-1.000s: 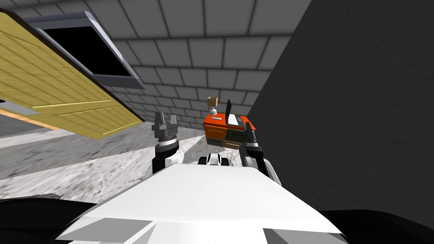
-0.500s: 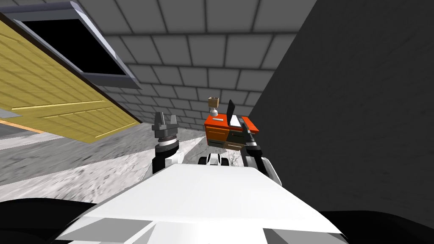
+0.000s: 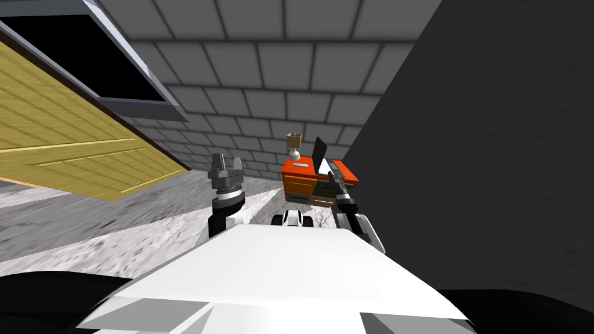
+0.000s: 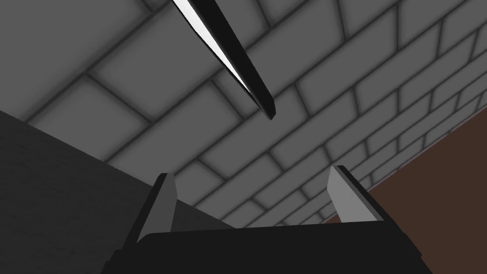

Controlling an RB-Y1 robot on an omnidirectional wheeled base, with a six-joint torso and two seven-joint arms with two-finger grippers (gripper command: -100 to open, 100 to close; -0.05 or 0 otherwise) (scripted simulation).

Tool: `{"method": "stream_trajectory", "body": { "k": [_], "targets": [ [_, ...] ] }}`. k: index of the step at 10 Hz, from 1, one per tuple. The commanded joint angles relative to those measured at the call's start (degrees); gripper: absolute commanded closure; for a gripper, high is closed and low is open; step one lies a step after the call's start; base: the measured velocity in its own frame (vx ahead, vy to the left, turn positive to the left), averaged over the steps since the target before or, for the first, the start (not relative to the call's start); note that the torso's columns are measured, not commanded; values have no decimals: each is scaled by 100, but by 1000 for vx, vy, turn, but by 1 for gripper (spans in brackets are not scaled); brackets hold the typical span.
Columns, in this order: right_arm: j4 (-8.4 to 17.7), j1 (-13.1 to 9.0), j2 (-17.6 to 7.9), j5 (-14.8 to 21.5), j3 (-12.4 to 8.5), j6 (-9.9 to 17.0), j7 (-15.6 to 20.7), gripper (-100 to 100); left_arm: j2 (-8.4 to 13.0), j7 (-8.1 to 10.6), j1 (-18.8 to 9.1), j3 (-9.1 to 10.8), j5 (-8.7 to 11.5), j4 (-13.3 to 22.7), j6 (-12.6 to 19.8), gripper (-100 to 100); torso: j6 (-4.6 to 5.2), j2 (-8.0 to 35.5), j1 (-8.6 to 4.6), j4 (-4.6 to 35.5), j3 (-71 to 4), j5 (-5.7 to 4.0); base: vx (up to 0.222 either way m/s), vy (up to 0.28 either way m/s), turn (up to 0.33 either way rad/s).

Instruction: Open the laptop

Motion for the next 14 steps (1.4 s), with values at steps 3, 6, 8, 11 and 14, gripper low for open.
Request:
{"method": "stream_trajectory", "body": {
  "k": [3,6,8,11,14],
  "targets": [
    [265,-124,-211,496,-124,189,420,-100,0,0,0,0,0,0,0,0,0,0,8,0,0,2,54,85,-28],
    [441,-200,-388,819,-191,306,692,-100,0,0,0,0,0,0,0,0,0,-2,-2,-1,-2,-1,58,75,-32],
    [571,-256,-533,1050,-240,391,888,-100,0,0,0,0,0,0,0,0,0,-1,7,0,-1,2,58,85,-31],
    [791,-350,-804,1432,-320,531,1210,-100,0,0,0,0,0,0,0,0,0,-5,3,-1,-3,1,74,83,-36],
    [1029,-451,-1135,1838,-404,682,1553,-100,0,0,0,0,0,0,0,0,0,2,6,1,2,2,64,105,-38]
  ]
}}
